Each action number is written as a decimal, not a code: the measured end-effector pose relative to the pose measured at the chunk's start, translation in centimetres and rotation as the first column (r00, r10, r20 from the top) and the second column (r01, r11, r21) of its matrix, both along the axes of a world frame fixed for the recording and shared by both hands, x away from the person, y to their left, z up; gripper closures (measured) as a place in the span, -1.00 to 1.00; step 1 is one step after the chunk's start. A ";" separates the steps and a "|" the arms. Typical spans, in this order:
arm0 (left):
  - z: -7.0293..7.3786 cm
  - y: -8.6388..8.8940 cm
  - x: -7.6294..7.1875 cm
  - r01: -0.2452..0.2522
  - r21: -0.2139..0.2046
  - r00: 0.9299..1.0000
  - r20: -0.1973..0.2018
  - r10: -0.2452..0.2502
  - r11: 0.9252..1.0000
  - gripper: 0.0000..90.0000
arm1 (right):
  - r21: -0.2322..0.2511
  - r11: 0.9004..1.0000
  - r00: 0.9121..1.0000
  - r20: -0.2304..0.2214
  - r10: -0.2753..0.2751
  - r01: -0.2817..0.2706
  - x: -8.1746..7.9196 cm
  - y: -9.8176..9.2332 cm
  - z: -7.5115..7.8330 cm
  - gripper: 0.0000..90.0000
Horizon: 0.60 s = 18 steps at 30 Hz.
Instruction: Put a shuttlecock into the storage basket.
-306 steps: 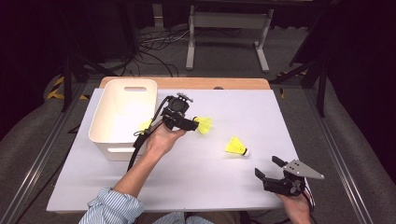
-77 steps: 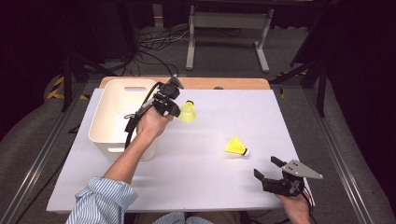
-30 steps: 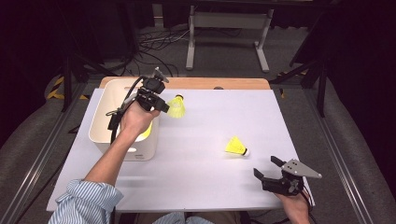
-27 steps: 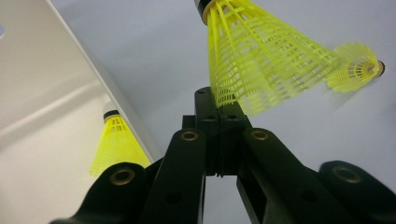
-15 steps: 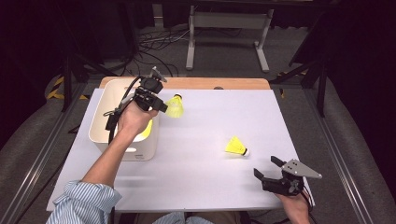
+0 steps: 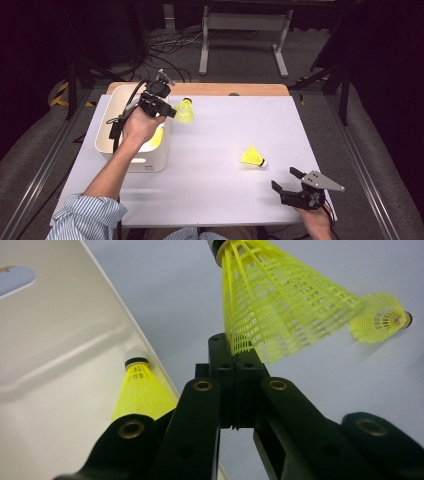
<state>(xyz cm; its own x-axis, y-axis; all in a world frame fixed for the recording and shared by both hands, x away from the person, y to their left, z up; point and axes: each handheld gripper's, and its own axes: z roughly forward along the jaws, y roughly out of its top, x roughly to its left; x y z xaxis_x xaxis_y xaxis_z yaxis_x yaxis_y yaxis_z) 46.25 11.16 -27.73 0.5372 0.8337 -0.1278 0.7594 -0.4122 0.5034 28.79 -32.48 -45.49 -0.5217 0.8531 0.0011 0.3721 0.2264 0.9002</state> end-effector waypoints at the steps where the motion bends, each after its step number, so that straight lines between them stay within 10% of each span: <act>1: 0.0 0.0 0.0 0.000 0.000 1.000 0.000 0.000 1.000 1.00 | 0.000 1.000 1.000 0.000 0.000 0.000 0.0 0.0 0.0 -0.67; 18: 0.3 1.2 0.0 -0.021 -0.004 1.000 0.004 0.021 1.000 1.00 | 0.002 1.000 1.000 0.001 -0.002 0.002 0.0 0.0 0.0 -0.67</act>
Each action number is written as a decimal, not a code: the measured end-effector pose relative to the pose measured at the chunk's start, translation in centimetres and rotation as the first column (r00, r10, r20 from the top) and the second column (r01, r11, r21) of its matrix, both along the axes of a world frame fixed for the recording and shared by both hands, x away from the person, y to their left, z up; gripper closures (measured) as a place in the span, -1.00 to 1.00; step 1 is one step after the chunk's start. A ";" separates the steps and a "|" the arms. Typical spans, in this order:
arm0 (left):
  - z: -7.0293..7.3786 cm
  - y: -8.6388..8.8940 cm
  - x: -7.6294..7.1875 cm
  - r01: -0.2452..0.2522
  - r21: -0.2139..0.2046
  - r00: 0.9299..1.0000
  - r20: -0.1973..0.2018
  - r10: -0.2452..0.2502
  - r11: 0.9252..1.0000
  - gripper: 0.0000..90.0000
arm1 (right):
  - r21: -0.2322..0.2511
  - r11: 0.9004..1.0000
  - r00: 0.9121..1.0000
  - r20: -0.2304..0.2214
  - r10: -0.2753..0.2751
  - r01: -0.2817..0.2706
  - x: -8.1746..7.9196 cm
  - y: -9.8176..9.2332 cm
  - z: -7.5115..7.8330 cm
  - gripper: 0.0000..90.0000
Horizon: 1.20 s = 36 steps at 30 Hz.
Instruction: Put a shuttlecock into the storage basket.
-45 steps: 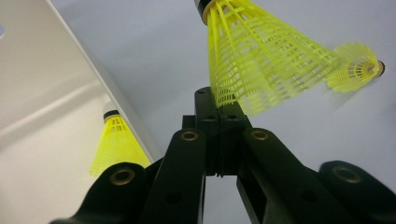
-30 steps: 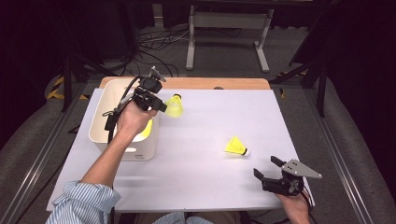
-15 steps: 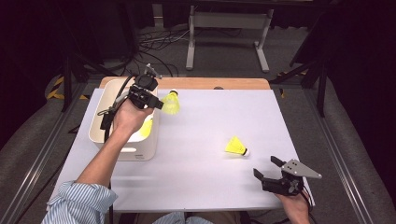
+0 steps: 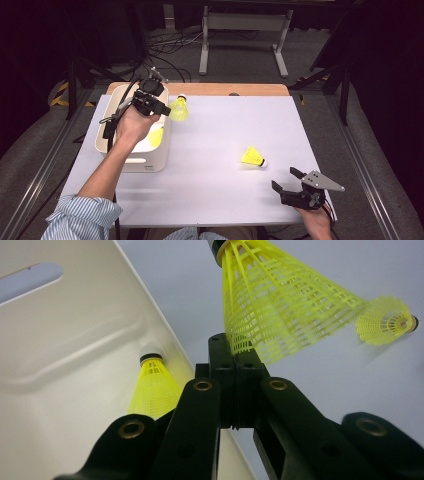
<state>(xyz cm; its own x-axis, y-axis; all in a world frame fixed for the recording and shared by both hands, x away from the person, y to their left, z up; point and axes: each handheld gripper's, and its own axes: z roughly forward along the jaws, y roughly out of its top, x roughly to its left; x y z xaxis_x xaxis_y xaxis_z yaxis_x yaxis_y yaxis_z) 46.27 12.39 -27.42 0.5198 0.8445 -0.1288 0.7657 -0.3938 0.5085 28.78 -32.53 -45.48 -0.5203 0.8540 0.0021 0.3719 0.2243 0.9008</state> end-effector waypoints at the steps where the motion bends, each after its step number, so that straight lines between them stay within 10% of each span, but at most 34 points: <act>1: 0.0 0.0 0.0 -0.003 -0.003 1.000 0.001 0.003 1.000 1.00 | 0.000 1.000 1.000 0.000 0.000 0.000 0.0 0.0 0.0 -0.67; 36: 0.4 2.7 0.0 -0.064 -0.013 0.998 0.013 0.064 0.998 1.00 | -0.001 1.000 1.000 -0.002 0.003 -0.003 0.0 0.0 0.0 -0.67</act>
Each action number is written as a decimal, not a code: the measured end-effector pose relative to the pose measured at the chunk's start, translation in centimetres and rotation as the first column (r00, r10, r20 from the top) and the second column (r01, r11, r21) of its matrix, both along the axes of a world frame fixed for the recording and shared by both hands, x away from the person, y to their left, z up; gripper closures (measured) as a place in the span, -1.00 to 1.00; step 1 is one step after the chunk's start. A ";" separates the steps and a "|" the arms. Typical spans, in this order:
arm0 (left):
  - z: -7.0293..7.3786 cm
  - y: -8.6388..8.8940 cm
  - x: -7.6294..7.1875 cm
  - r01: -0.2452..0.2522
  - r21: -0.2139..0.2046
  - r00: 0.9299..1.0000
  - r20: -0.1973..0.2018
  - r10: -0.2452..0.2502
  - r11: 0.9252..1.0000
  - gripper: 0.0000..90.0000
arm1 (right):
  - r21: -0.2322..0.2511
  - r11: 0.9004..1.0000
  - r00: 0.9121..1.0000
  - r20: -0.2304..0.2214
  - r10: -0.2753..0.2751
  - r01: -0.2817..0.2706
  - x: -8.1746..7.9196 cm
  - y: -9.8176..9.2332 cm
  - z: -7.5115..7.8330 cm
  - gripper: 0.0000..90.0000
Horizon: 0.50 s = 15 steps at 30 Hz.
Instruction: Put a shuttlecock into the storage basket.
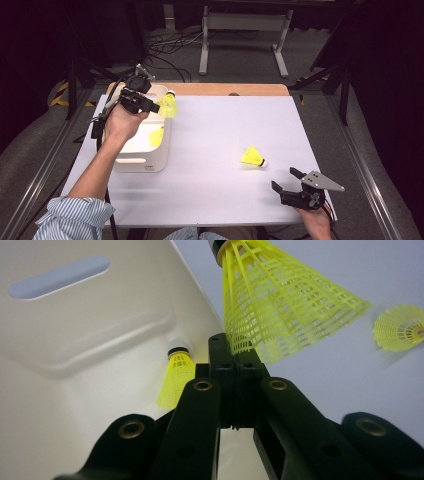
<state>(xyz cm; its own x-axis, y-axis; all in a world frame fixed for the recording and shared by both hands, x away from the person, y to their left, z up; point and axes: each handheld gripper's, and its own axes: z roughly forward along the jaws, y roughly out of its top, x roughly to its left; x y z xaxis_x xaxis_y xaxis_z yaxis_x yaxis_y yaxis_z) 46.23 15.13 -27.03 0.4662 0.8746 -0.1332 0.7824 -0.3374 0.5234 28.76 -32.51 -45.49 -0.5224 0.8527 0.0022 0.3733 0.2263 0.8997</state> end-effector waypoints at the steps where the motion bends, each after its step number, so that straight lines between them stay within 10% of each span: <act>1: 0.0 0.1 0.0 -0.001 0.002 1.000 0.002 0.001 1.000 1.00 | 0.001 1.000 1.000 0.000 -0.001 0.001 0.0 0.0 0.0 -0.67; 15: -0.2 2.0 0.2 -0.049 -0.007 0.999 0.000 0.049 0.999 1.00 | 0.001 1.000 1.000 -0.002 0.000 0.000 0.0 0.0 0.0 -0.67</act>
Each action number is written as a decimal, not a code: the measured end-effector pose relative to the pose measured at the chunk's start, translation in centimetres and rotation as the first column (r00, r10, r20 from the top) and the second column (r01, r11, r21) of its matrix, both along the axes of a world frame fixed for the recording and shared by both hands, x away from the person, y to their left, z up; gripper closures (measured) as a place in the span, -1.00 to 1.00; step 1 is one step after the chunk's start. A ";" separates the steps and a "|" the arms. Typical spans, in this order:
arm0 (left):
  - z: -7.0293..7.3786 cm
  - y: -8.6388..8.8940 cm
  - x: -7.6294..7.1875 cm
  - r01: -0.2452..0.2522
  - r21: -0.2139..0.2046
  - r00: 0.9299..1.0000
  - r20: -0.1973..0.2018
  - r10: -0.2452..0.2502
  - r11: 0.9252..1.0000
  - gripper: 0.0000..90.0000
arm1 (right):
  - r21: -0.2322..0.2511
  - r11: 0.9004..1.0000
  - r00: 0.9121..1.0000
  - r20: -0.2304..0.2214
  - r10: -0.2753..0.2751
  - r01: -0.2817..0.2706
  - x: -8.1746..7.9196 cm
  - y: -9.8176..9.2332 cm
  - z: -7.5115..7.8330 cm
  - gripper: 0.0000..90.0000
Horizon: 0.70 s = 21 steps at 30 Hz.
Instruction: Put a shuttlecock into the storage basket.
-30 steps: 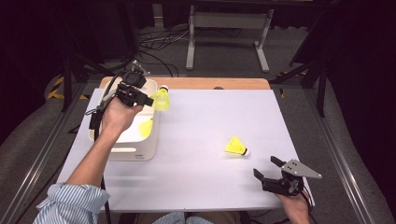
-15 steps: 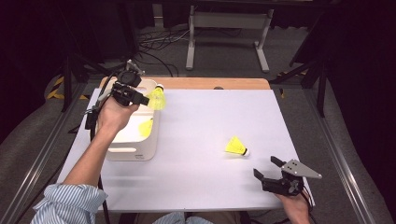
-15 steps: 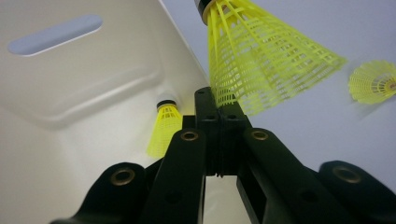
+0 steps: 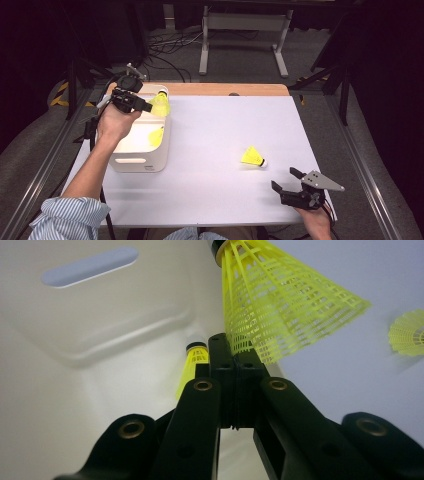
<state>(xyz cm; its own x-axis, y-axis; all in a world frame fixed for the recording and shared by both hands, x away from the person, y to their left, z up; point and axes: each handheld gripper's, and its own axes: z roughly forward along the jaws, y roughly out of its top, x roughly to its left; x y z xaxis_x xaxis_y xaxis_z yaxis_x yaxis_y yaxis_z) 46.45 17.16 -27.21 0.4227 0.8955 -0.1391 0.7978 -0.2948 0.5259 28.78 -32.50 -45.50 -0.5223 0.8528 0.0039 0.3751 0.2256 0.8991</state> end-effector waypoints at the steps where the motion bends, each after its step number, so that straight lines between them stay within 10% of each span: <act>1: 0.0 0.1 0.0 0.000 0.002 1.000 0.000 0.000 1.000 1.00 | 0.000 1.000 1.000 0.000 0.001 -0.001 0.0 0.0 0.0 -0.67; 21: -2.0 1.9 1.3 -0.082 0.047 0.997 0.000 0.082 0.996 1.00 | -0.001 1.000 1.000 -0.001 0.006 -0.006 0.0 0.1 0.0 -0.67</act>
<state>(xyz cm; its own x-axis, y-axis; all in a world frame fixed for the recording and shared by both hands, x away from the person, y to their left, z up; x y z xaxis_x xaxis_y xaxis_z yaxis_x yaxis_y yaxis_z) 47.79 19.11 -29.21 0.3471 0.9328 -0.0969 0.8212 -0.2523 0.5119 28.73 -32.41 -45.48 -0.5273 0.8497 0.0040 0.3749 0.2284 0.8985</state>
